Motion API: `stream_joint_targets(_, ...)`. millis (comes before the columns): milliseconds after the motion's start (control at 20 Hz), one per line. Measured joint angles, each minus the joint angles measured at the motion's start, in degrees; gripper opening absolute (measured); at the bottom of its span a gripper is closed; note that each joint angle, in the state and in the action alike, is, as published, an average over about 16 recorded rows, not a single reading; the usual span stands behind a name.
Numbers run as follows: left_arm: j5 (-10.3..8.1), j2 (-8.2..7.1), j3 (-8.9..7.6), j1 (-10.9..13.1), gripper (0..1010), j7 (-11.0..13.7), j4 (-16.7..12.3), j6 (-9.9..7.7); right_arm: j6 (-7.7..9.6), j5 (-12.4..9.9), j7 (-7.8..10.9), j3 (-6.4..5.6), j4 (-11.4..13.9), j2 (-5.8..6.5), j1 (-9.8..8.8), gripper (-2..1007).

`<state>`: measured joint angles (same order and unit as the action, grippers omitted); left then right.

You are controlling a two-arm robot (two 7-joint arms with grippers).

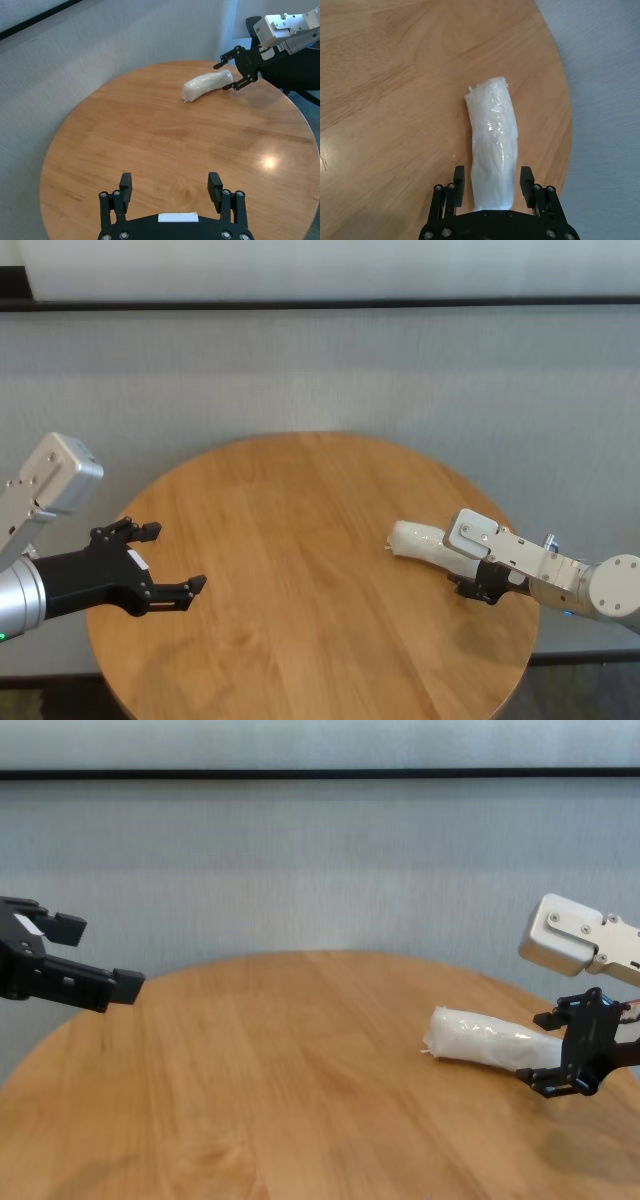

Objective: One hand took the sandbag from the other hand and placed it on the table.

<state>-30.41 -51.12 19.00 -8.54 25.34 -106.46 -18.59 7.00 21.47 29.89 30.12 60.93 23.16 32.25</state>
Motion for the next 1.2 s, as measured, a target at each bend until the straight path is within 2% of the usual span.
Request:
stream_joint_targets(300,0.0,0.0,0.0,0.0,1000,0.0,0.0,0.0,0.0,0.0,0.0,0.01,0.0,0.0,-0.01,844)
stream_joint_targets(550,0.0,0.0,0.0,0.0,1000,0.0,0.0,0.0,0.0,0.0,0.0,0.01,0.0,0.0,-0.01,948)
stream_joint_targets(850,0.0,0.0,0.0,0.0,1000,0.0,0.0,0.0,-0.34,-0.3,0.61,-0.01,0.7,0.33,-0.18,1002)
stream_joint_targets(1200,0.0,0.0,0.0,0.0,1000,0.0,0.0,0.0,-2.1,-2.9,2.8,-0.5,4.2,1.98,-0.92,1005)
